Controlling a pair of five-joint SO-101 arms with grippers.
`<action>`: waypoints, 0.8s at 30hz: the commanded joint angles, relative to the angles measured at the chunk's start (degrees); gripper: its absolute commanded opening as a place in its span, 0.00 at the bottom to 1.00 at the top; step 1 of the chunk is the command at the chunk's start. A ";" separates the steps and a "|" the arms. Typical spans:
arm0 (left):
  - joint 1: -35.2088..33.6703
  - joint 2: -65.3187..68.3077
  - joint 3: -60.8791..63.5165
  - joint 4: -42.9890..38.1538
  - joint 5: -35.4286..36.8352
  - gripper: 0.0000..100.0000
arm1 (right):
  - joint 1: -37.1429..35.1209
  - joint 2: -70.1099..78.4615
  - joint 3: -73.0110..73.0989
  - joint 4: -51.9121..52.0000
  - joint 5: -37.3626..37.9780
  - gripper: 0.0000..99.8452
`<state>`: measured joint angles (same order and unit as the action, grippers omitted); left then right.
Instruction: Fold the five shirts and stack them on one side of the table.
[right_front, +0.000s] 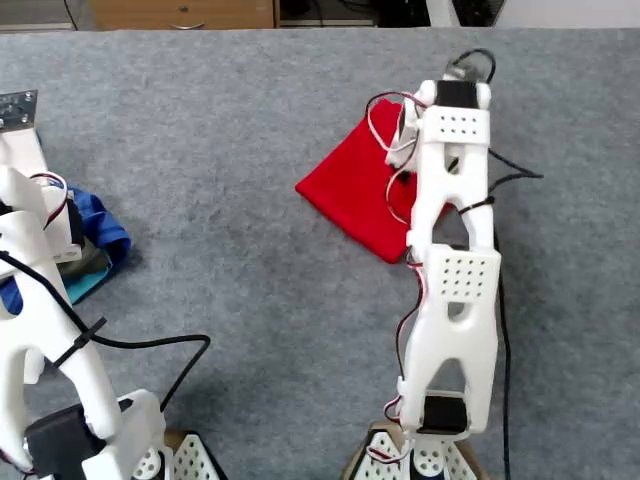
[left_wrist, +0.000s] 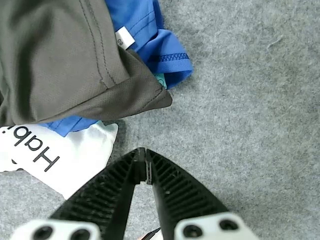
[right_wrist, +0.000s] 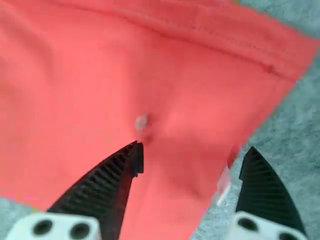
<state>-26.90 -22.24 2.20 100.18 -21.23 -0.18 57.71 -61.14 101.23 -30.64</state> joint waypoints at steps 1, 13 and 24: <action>0.53 -1.10 -0.35 0.53 -0.44 0.02 | -0.84 1.19 -0.31 -0.88 -1.49 0.30; 0.53 -1.27 -0.26 0.53 -0.53 0.02 | -5.67 6.20 -0.31 -7.65 1.32 0.30; 0.26 -1.63 -0.26 0.53 -0.53 0.02 | -4.44 6.99 -0.31 -7.30 5.89 0.17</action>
<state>-26.90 -22.24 2.20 100.18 -21.23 -3.60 64.48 -61.32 94.64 -27.03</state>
